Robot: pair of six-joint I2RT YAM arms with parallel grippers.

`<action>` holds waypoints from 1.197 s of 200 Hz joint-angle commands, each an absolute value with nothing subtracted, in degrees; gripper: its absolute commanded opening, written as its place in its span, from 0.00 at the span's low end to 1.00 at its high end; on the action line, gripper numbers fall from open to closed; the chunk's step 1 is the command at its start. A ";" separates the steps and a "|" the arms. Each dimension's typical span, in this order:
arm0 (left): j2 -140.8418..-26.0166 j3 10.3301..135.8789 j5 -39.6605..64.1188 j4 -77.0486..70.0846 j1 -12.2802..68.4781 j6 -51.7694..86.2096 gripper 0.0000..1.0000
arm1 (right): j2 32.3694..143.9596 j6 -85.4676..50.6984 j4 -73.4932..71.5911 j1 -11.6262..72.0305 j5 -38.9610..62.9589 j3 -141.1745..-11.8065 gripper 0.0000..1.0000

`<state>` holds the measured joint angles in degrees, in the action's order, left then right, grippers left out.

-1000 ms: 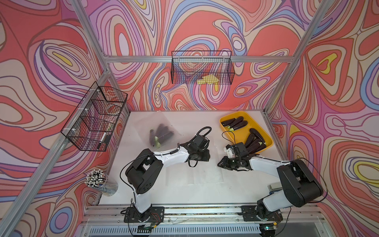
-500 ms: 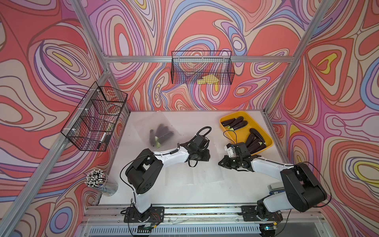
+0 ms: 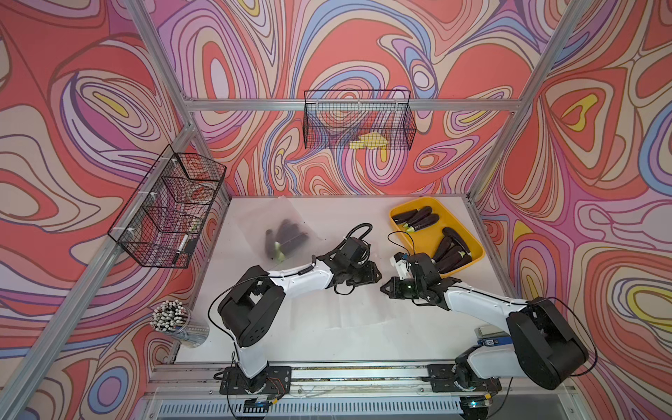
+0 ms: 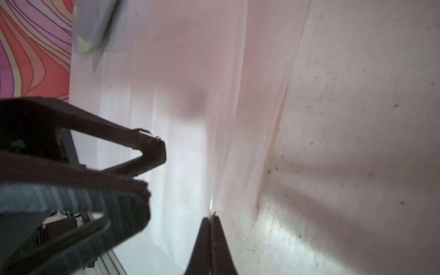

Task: Place the eggplant in a zip-top bag and seal the zipper
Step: Pick up the zipper food storage bag.

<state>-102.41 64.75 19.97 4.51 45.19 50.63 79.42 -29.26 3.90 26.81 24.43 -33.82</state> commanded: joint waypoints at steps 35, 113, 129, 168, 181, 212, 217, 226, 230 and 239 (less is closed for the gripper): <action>-105.09 63.38 20.64 1.76 45.74 53.59 0.31 | 79.45 -30.05 0.73 30.62 21.02 -34.60 0.02; -104.19 61.58 18.89 2.97 45.80 53.12 0.25 | 79.29 -30.87 -0.01 31.50 20.13 -35.48 0.02; -104.58 61.09 19.82 1.32 45.87 54.24 0.23 | 79.73 -30.90 0.04 31.94 20.05 -35.99 0.02; -104.15 60.42 20.48 -0.06 45.80 55.15 0.06 | 80.07 -31.24 0.19 32.26 19.07 -35.93 0.02; -104.33 60.36 21.32 -0.56 45.80 55.69 0.06 | 80.07 -31.54 -0.32 32.26 18.98 -35.64 0.02; -104.20 60.61 20.90 0.97 45.81 55.02 0.23 | 80.11 -31.73 -0.88 32.43 19.07 -35.53 0.02; -104.00 60.78 20.32 1.73 45.88 54.43 0.26 | 80.11 -31.64 -0.89 32.44 19.20 -35.51 0.02; -103.72 61.07 19.70 2.68 45.88 53.61 0.31 | 80.35 -31.46 -1.02 32.54 19.58 -35.55 0.02; -103.63 61.12 19.54 2.90 45.85 53.39 0.33 | 80.54 -31.39 -1.13 32.56 19.81 -35.57 0.02; -103.61 61.36 19.28 3.27 45.84 53.01 0.35 | 80.98 -31.40 -1.30 32.71 20.38 -35.64 0.02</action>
<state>-104.18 61.30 20.18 0.43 45.47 54.15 79.72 -31.40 1.04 31.99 19.59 -34.39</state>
